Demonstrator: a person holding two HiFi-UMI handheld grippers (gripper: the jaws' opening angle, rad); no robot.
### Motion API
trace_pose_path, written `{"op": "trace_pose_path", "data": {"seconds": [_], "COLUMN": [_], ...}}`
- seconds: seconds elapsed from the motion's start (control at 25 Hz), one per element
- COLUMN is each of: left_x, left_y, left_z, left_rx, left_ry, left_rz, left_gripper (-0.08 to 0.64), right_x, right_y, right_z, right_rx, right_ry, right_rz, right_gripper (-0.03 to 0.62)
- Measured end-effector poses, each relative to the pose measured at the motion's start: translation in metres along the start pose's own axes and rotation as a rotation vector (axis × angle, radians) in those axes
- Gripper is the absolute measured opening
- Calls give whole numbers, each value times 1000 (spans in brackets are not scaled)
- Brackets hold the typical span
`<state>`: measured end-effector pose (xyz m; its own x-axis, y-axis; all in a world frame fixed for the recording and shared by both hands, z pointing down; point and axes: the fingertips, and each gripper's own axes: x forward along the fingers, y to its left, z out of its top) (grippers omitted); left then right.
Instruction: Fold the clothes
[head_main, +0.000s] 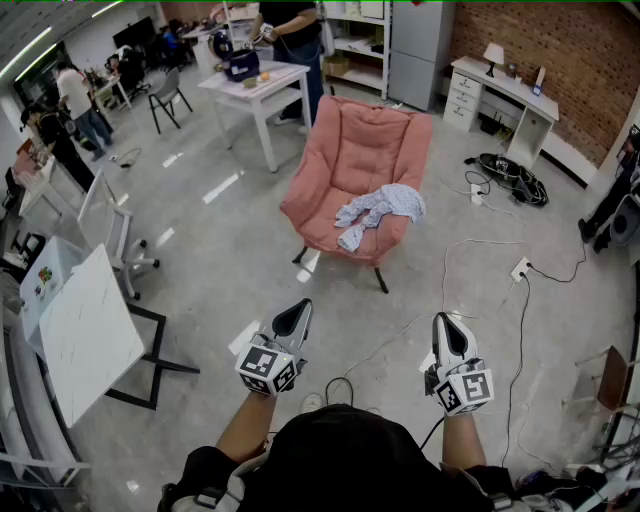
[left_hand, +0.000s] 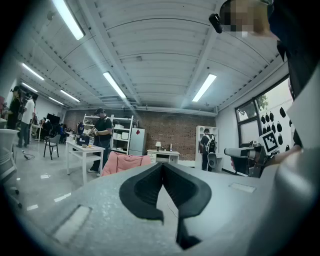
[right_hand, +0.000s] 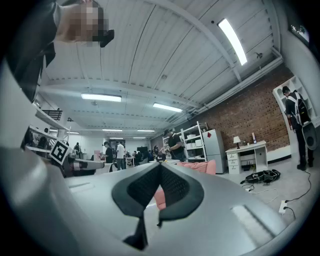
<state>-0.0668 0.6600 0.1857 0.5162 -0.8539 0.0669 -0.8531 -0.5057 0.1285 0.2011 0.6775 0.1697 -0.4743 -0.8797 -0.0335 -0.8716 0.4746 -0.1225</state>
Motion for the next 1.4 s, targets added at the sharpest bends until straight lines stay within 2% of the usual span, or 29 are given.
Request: {"op": "trace_pose_path", "data": {"seconds": [0.2,0.48,0.64,0.72,0.76,0.8,0.84,0.88,0.92,0.96,1.04,1.4], "left_x": [5,23,34,39,41,41,42,42,42,41,39,32], "left_y": [0,-21,-45,-58,-64,-69,-72,-75,-76,-78,-81,-105], "left_z": [3,3,4,4,3,3,4,5,7,8,4,-18], "left_rx": [3,-16,-30,-29,-25,-19,-15,-12,-14,-19,-34,-23], "left_ry": [-7,-8,-9,-13,-13,-17,-23,-32,-40,-47,-52,10], "left_rz": [-2,-15,-72,-93,-91,-78,-55,-22,15,48,83,109], "left_gripper": [2,2,3,61,63,82,158,297,404,438,459,459], "right_x": [3,-11,-22,-28,-31,-34,-37,-41,-46,-50,-59,-72], "right_y": [2,-31,-40,-40,-40,-39,-40,-43,-48,-54,-64,-83], "right_z": [-1,7,12,15,17,20,24,28,31,33,32,12], "right_rx": [6,17,11,-22,-39,-49,-53,-53,-51,-49,-42,15], "right_ry": [-6,-25,-16,-12,-18,-32,-50,-69,-83,-90,-86,-37], "right_rz": [10,-24,-4,7,17,27,32,31,24,16,9,53], "right_gripper": [3,3,5,5,5,39,148,292,352,392,417,417]}}
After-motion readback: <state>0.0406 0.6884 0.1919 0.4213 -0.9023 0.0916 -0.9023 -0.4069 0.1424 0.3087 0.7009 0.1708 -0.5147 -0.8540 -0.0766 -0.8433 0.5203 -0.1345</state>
